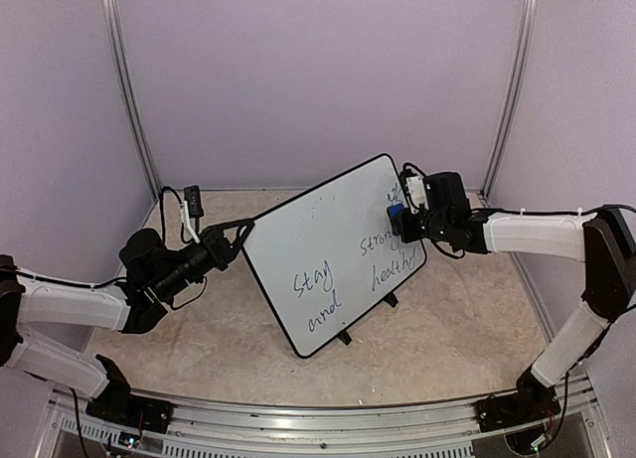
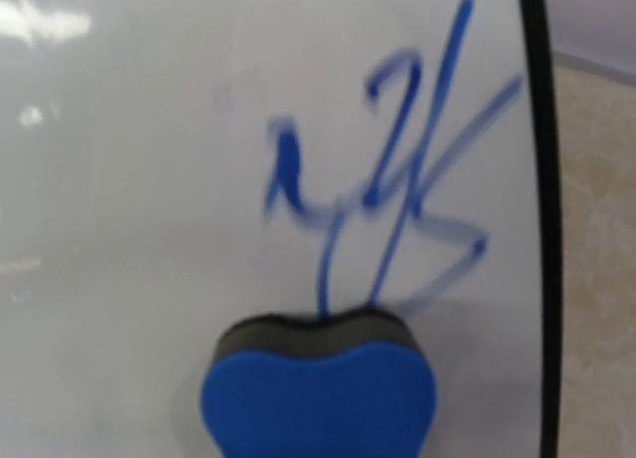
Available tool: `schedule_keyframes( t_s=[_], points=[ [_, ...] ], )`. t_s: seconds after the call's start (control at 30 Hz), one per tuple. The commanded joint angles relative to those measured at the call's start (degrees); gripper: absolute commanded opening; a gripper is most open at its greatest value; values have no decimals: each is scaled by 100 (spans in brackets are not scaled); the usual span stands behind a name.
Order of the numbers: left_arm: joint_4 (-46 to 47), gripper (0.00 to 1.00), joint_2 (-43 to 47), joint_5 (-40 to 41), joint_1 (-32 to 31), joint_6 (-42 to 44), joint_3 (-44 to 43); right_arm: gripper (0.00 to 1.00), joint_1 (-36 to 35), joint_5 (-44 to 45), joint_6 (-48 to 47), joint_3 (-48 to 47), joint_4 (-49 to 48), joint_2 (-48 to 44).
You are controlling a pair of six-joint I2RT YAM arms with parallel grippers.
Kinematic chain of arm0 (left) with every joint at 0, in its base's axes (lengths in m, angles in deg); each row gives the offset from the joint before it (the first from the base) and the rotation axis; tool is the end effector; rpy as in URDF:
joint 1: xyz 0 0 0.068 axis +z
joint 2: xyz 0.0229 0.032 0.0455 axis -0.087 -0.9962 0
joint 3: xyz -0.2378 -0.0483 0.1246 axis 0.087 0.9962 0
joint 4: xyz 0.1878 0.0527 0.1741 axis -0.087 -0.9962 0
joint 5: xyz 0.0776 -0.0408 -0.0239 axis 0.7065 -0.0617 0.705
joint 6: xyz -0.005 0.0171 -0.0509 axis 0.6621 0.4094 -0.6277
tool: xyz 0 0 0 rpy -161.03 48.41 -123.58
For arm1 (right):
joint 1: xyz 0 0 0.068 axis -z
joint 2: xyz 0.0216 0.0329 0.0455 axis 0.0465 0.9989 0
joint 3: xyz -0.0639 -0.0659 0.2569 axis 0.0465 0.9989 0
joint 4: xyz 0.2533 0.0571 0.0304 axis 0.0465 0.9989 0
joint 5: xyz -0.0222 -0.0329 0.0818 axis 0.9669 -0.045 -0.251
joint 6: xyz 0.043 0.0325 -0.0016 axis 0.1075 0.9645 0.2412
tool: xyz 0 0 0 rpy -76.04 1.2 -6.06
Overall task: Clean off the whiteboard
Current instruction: Erase the whiteboard at the center of the board.
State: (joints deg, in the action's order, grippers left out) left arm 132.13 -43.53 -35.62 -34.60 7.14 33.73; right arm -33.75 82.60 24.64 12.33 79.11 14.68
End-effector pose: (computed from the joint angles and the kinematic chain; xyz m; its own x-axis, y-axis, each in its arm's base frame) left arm 0.1933 -0.1662 0.2429 -0.3042 -0.4681 -0.8297 0.6820 0.5011 -0.5328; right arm 0.3082 0.1807 0.2351 -0.5086 -0.0877 -0.8565 -0.3322 0.9378 0.1012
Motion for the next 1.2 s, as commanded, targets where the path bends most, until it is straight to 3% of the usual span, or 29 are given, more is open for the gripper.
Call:
schedule_keyframes(
  t_s=[0.0,0.23,0.63,1.17],
  points=[
    [230,0,110,-1171,-180,526,-103,23,55,-75,-87,-668,149,345],
    [207,0,156,-1143,-180,548,-91,23,60,-74,-93,-855,203,501],
    [272,0,102,-1196,-180,506,-106,23,237,-158,28,499,-167,73],
    [216,0,104,-1153,-189,557,-102,23,263,-535,-228,-1053,246,582]
  ],
)
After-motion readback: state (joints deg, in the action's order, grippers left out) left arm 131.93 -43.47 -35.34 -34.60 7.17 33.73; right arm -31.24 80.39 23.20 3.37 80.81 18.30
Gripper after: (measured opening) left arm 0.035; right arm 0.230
